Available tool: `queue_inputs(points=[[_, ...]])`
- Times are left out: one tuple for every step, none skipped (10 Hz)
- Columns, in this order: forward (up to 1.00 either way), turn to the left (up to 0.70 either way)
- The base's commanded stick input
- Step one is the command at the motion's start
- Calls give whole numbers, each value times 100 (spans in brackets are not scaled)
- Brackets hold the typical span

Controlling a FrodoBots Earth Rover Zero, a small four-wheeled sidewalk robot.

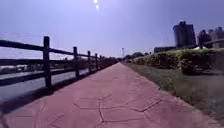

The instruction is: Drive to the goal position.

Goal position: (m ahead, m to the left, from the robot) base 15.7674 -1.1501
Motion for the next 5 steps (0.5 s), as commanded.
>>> queue_inputs(points=[[100, 1], [100, 1], [100, 1], [100, 1], [100, 1]])
